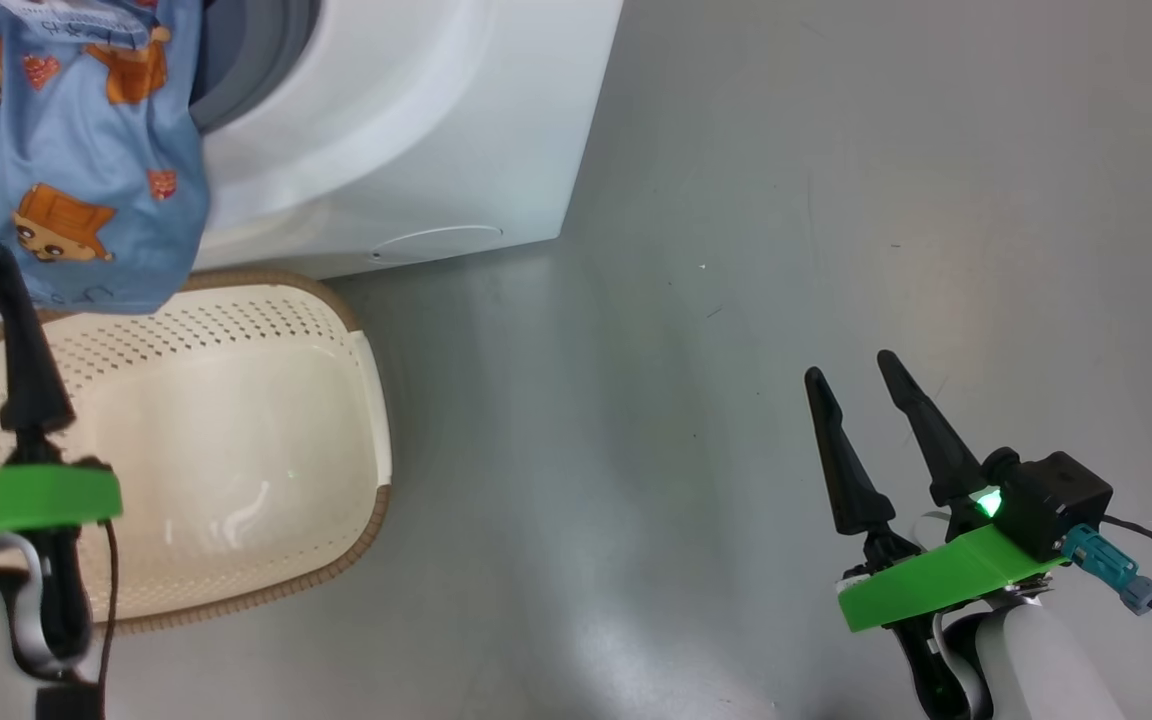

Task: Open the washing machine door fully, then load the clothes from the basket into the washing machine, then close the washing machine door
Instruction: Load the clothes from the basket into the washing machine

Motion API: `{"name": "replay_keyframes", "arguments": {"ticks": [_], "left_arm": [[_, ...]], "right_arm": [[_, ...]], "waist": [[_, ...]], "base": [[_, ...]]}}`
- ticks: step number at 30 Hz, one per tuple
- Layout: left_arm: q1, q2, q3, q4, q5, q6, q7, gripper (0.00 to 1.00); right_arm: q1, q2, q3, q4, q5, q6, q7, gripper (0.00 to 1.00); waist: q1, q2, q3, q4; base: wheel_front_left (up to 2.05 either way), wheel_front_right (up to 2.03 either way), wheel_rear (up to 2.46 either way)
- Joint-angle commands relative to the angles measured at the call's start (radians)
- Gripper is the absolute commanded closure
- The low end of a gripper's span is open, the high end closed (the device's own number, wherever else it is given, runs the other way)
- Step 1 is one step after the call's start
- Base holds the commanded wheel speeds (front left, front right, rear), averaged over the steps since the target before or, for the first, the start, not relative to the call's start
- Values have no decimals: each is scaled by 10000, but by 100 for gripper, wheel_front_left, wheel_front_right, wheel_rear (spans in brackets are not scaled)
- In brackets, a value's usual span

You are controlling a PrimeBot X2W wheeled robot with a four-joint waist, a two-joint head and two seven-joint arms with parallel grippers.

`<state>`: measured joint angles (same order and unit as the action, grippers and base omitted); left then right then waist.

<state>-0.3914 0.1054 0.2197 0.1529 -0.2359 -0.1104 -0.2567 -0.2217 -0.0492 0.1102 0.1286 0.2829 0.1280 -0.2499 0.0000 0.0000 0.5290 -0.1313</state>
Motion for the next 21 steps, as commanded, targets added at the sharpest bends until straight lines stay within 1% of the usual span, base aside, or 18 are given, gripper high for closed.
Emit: {"name": "replay_keyframes", "arguments": {"ticks": [1, 12, 21], "left_arm": [[402, 222, 303, -416, 277, 3, -51, 0], [1740, -128, 224, -861, 488, -108, -51, 0], [2996, -418, 56, -1099, 446, -139, -51, 0]], "right_arm": [[175, -10, 235, -210, -79, 27, -119, 0], [182, -10, 212, -188, -31, 27, -119, 0], [204, -10, 122, -188, -41, 27, -119, 0]], "waist": [[0, 0, 11, -6], [0, 0, 35, -21], [0, 0, -25, 83]], "base": [[0, 0, 0], [0, 0, 0], [0, 0, 0]]}}
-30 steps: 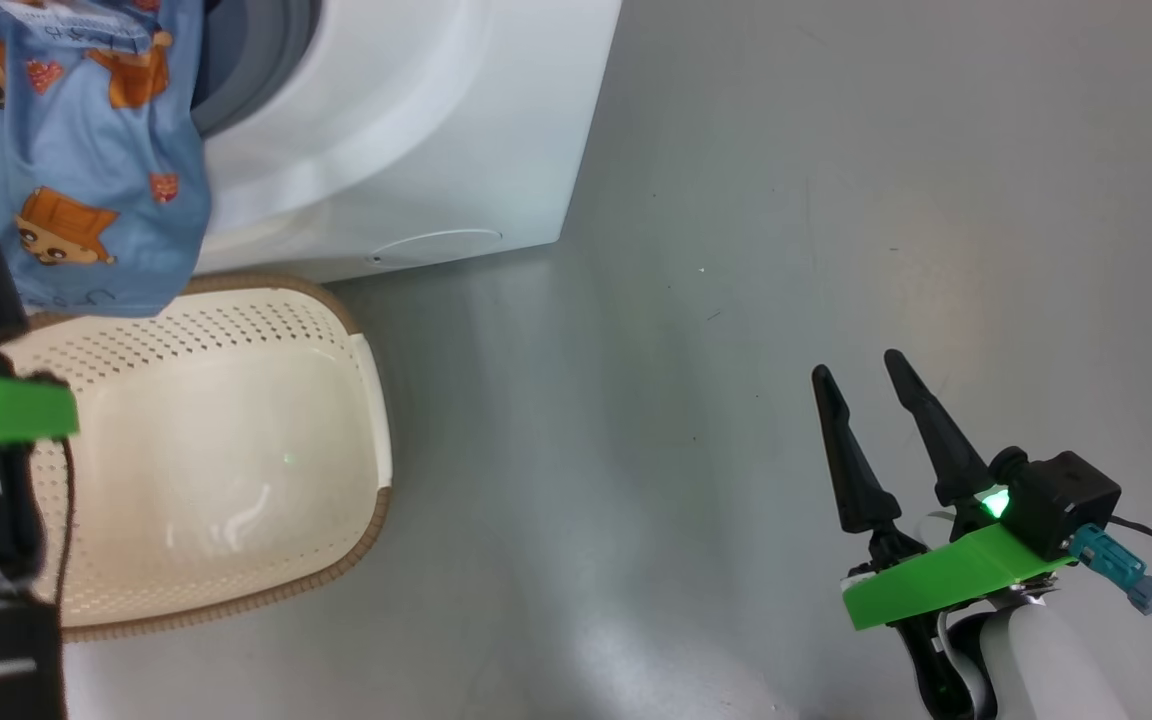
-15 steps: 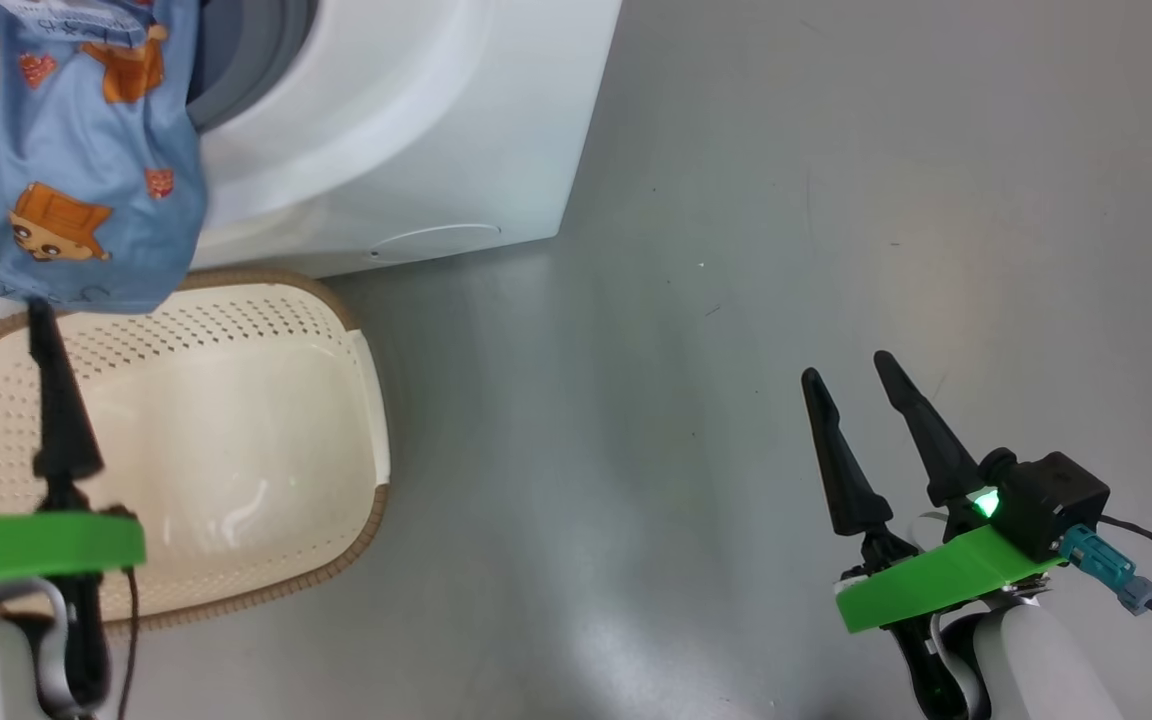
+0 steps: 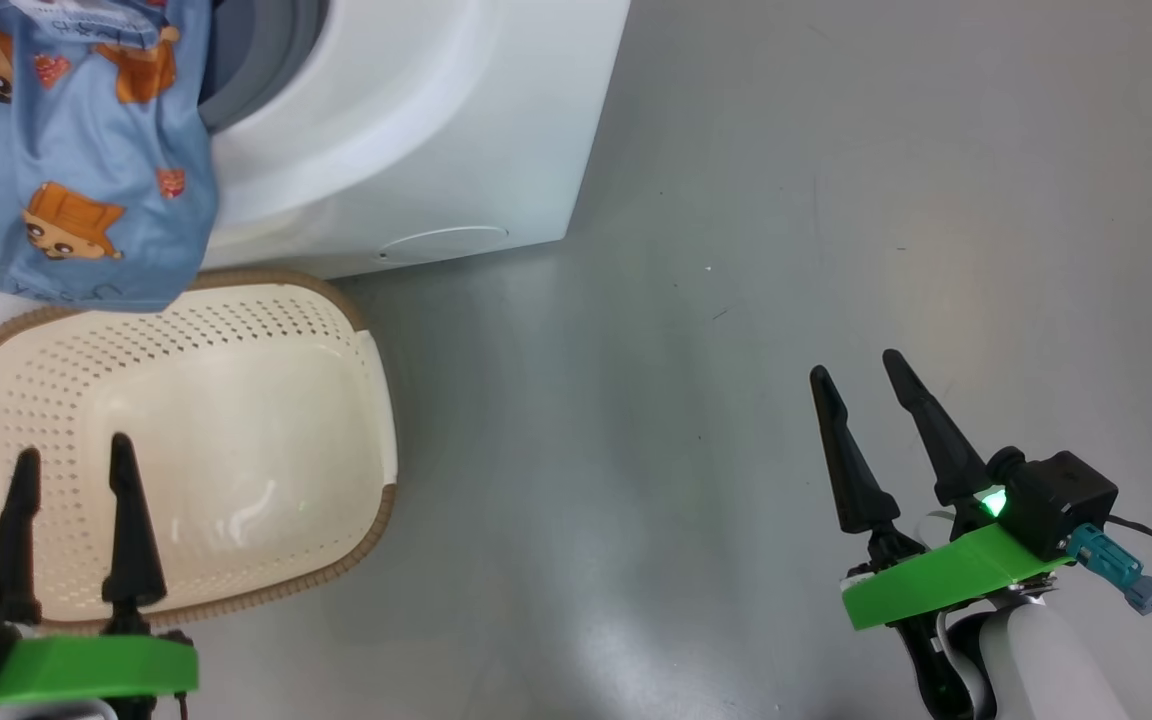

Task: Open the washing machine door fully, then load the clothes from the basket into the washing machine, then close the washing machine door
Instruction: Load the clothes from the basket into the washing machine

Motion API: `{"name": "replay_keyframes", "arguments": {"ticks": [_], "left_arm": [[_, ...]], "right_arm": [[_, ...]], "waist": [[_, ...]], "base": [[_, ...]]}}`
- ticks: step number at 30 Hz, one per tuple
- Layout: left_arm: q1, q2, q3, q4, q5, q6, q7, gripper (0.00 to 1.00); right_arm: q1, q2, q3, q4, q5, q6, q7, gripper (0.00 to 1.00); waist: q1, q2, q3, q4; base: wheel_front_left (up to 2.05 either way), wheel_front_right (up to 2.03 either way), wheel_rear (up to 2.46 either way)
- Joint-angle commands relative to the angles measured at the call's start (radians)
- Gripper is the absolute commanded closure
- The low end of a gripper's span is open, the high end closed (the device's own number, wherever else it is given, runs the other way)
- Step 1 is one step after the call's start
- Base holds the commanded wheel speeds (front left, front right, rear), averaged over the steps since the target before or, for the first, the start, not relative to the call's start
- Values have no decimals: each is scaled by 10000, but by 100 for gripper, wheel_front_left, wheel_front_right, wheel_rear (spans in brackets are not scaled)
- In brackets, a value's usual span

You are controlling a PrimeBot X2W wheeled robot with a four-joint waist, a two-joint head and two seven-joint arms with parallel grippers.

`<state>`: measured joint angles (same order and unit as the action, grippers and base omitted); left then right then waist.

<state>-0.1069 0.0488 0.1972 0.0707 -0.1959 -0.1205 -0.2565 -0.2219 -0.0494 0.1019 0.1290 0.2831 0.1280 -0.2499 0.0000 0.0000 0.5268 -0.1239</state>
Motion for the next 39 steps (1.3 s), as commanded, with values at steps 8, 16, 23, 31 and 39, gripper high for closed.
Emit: {"name": "replay_keyframes", "arguments": {"ticks": [8, 16, 23, 31, 39], "left_arm": [[693, 47, 292, -516, -156, 115, -53, 0], [755, 23, 188, -536, -239, 233, -53, 0], [594, 18, 296, -630, -252, 227, -53, 0], [-136, 230, 405, 30, -180, 132, -53, 0], [-1416, 1003, 335, 1350, -357, 48, 345, 0]], "right_arm": [[198, -8, 229, -193, -73, 27, -119, 0], [194, -8, 220, -164, -72, 27, -119, 0], [217, -8, 207, -168, -30, 27, -119, 0], [232, -8, 259, -137, 39, 27, -119, 0], [235, -8, 326, -130, 126, 27, -119, 0]], "waist": [[0, 0, -31, 56], [0, 0, -30, 16], [0, 0, -40, -23], [0, 0, -83, -105], [0, 0, -83, -322]], "base": [[0, 0, 0], [0, 0, 0], [0, 0, 0], [0, 0, 0], [0, 0, 0]]}}
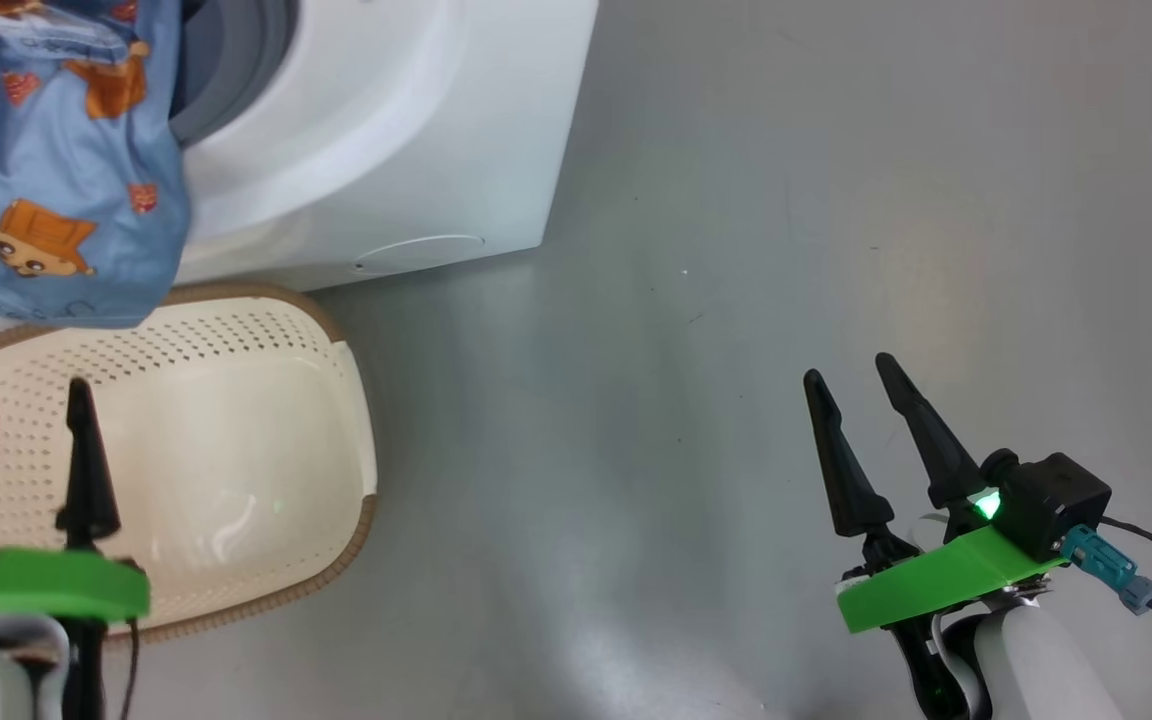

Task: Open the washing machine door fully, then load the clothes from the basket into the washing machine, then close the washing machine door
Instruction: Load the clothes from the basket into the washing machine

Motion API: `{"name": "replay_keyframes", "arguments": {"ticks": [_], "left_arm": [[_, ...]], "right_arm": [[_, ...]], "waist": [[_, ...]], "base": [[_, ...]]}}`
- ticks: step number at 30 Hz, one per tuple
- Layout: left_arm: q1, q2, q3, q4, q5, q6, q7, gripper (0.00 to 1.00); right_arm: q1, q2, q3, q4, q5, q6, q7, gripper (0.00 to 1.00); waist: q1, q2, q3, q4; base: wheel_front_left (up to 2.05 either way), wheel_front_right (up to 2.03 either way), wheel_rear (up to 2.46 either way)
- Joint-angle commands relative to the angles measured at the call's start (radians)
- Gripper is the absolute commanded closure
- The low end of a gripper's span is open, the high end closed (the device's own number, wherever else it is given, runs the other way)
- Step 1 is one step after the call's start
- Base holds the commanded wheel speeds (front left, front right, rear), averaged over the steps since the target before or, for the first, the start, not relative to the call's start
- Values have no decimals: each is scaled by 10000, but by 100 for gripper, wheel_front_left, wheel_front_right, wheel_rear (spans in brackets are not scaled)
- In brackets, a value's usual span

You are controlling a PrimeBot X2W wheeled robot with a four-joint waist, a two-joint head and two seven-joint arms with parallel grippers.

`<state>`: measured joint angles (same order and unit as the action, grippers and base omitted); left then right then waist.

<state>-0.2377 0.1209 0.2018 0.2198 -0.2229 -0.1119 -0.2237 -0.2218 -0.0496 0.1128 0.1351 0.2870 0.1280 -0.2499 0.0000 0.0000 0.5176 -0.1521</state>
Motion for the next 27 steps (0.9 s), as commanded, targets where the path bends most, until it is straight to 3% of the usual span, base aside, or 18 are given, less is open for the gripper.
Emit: {"name": "replay_keyframes", "arguments": {"ticks": [1, 17, 27], "left_arm": [[-290, 358, 280, 7, -126, -43, 124, 0], [-3118, 1340, -48, 2499, -645, -114, 1271, 0], [-4647, 1815, -114, 3749, -1314, -161, 1271, 0]], "right_arm": [[252, -6, 219, -194, 101, 27, -119, 0], [190, -6, 279, -266, 320, 27, -119, 0], [54, -6, 343, -229, 524, 27, -119, 0]], "waist": [[0, 0, 18, -71], [0, 0, 619, -472], [0, 0, 1176, -746]], "base": [[0, 0, 0], [0, 0, 0], [0, 0, 0]]}}
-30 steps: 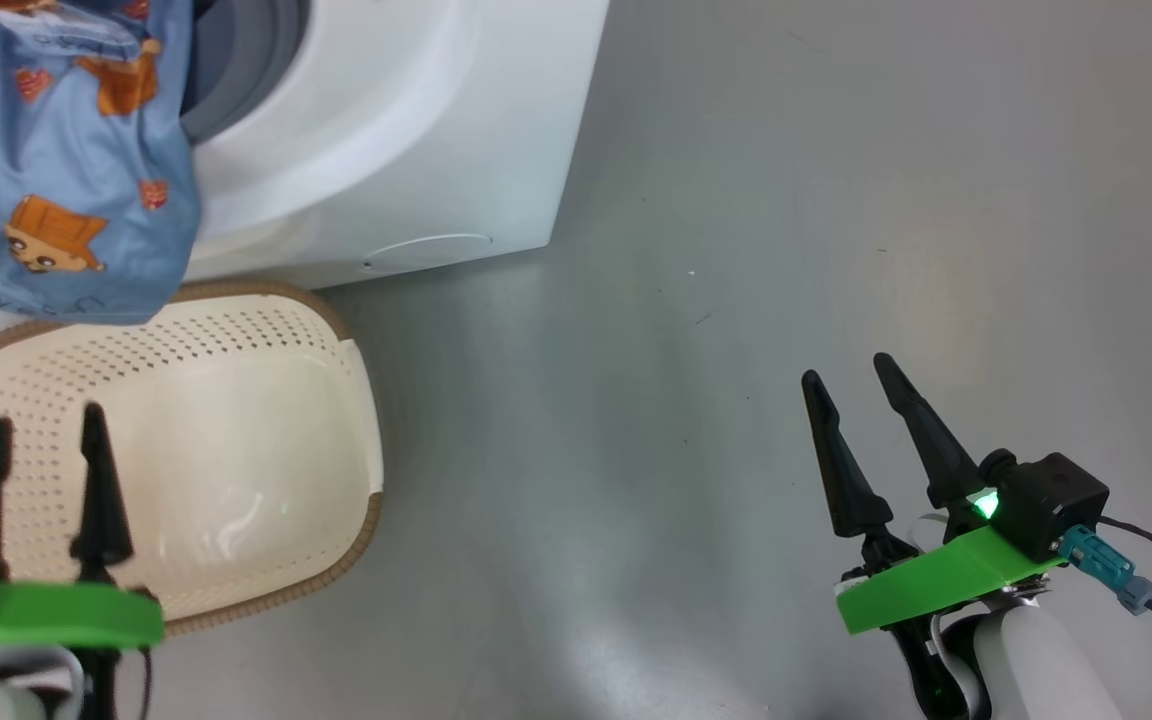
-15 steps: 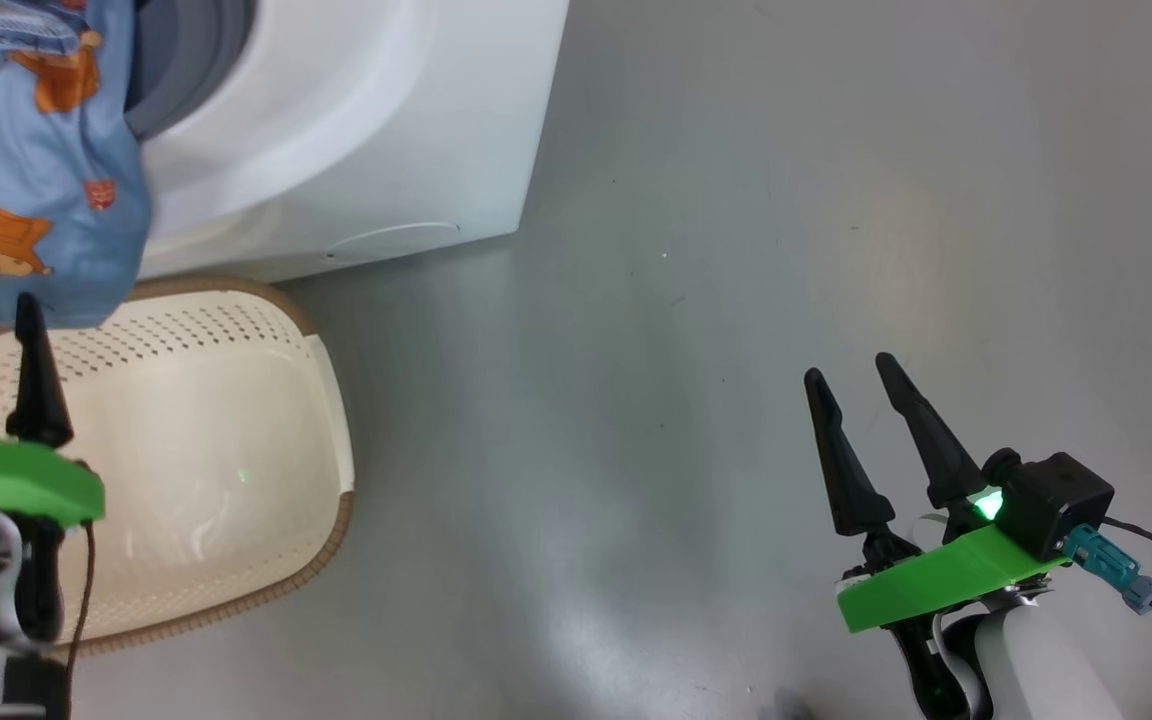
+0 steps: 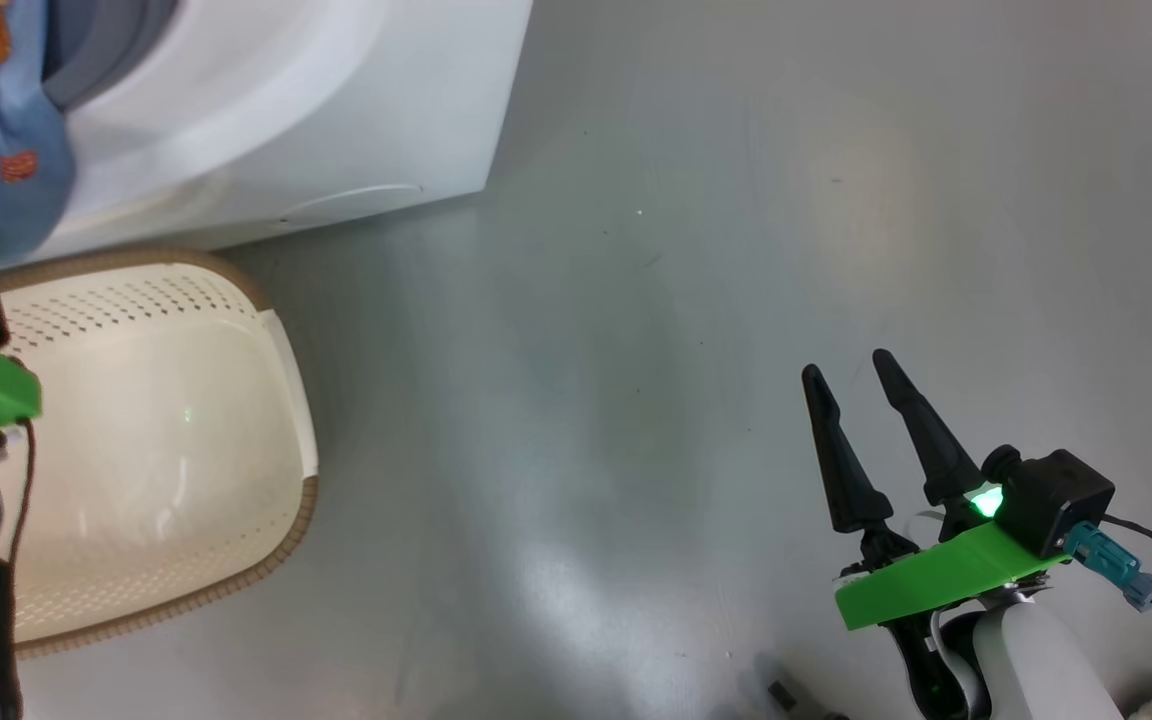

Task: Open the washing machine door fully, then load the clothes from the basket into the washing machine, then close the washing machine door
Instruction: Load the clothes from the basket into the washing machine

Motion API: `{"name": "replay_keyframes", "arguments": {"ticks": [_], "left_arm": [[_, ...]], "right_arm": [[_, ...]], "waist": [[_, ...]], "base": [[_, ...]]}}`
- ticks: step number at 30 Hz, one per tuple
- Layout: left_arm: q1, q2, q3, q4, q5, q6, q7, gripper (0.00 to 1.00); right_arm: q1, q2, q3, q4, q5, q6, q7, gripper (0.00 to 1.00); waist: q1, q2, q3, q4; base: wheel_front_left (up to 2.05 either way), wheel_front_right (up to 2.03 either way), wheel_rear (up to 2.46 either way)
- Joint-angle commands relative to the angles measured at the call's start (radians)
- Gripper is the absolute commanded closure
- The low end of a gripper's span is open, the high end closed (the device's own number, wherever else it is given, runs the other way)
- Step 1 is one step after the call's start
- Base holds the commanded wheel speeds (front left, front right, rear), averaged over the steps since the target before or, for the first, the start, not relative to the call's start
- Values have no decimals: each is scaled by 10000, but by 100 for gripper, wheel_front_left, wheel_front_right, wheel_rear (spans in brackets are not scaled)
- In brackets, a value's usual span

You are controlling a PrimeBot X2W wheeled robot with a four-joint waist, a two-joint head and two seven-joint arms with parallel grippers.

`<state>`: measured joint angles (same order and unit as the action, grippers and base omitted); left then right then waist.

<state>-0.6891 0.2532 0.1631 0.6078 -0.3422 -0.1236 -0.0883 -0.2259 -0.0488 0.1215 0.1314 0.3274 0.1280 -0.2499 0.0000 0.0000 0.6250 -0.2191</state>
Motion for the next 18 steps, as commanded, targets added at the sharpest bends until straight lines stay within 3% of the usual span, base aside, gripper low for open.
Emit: {"name": "replay_keyframes", "arguments": {"ticks": [1, 4, 6, 7, 8, 9, 18], "left_arm": [[-256, 493, 328, -48, -234, -45, -135, 0], [-595, 552, 392, 170, -455, -51, -354, 4], [-767, 651, 302, 304, -471, -56, -505, 57], [-834, 687, 239, 359, -467, -58, -604, 90], [-834, 687, 239, 359, -467, -58, -604, 90], [-881, 696, 189, 437, -487, -59, -670, 100], [-660, 671, -686, 483, -278, -68, -1395, 100]], "right_arm": [[85, -14, 265, -190, 136, 27, -119, 0], [45, -14, 295, -189, 179, 27, -119, 0], [14, -14, 313, -179, 209, 27, -119, 0], [-4, -14, 320, -170, 219, 27, -119, 0], [-4, -14, 320, -170, 219, 27, -119, 0], [-19, -14, 322, -156, 227, 27, -119, 0], [28, -14, 227, -14, 228, 27, -119, 0]], "waist": [[0, 0, 139, -90], [0, 0, 215, -133], [0, 0, 244, -162], [0, 0, 247, -172], [0, 0, 247, -172], [0, 0, 237, -173], [0, 0, -219, 150]], "base": [[0, 0, 0], [0, 0, 0], [0, 0, 0], [0, 0, 0], [0, 0, 0], [0, 0, 0], [0, 0, 0]]}}
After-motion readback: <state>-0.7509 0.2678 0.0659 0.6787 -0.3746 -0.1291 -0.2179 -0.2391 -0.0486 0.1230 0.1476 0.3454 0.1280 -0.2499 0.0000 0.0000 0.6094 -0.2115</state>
